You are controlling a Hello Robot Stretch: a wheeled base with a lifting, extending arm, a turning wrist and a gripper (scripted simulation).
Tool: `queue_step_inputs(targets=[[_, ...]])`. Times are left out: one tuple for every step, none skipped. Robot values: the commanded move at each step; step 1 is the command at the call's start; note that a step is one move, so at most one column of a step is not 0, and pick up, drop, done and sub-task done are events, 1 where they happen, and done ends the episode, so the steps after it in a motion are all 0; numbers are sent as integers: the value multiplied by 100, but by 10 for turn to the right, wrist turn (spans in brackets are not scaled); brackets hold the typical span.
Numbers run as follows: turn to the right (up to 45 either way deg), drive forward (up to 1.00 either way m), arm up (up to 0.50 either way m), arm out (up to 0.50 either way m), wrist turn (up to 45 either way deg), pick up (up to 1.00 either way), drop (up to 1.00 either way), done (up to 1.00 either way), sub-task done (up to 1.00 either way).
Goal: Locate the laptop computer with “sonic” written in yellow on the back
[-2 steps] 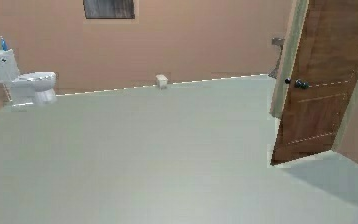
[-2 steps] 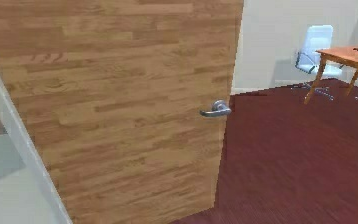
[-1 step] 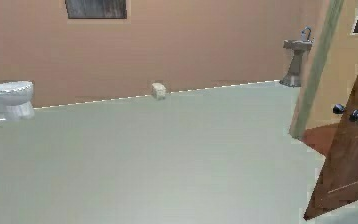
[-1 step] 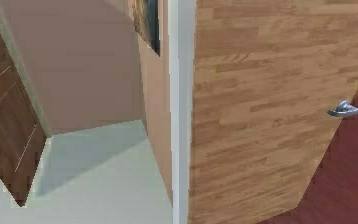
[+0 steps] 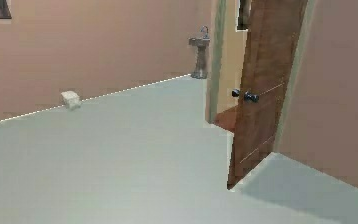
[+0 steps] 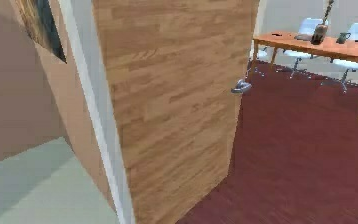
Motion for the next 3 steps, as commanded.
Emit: queue_step_inputs(targets=[[0,100,0,0,0,0,0,0,0],[90,0,0,0,0,0,0,0,0],[0,10,0,0,0,0,0,0,0]])
